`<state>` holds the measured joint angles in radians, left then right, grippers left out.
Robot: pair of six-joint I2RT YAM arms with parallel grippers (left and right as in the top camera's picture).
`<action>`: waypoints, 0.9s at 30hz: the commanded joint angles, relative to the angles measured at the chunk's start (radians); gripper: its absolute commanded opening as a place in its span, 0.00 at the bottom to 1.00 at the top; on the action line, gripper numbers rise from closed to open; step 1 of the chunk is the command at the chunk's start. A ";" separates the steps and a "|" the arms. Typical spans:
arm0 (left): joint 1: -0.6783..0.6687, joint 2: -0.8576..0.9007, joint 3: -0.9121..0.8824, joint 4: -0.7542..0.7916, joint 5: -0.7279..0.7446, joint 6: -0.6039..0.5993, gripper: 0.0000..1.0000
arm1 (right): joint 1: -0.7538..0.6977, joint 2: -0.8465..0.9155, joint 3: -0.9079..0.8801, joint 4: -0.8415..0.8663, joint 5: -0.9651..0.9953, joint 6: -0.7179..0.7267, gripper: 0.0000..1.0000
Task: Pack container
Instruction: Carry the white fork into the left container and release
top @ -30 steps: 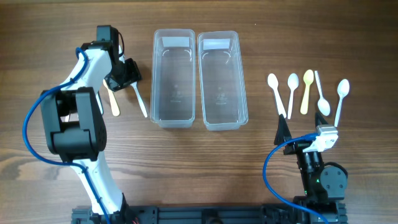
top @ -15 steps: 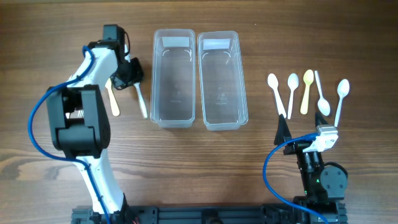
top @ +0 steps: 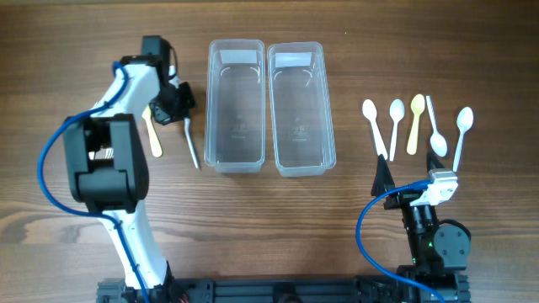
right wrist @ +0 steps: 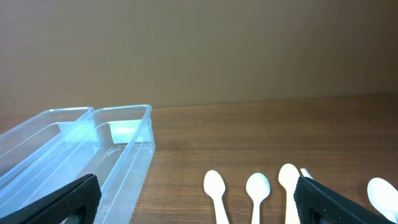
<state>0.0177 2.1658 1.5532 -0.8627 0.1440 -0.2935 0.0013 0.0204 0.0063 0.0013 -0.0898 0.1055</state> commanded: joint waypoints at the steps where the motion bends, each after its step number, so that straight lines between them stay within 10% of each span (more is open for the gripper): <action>1: 0.057 -0.036 -0.006 -0.011 -0.014 0.001 0.05 | 0.001 -0.008 -0.001 0.006 -0.013 0.014 1.00; 18: -0.016 -0.494 0.108 0.041 0.227 -0.003 0.06 | 0.001 -0.008 -0.001 0.006 -0.013 0.014 1.00; 27: -0.222 -0.399 0.108 0.033 0.146 -0.002 0.06 | 0.001 -0.008 -0.001 0.006 -0.013 0.014 1.00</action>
<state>-0.1619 1.6993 1.6585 -0.8200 0.3328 -0.2943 0.0013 0.0204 0.0063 0.0017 -0.0898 0.1055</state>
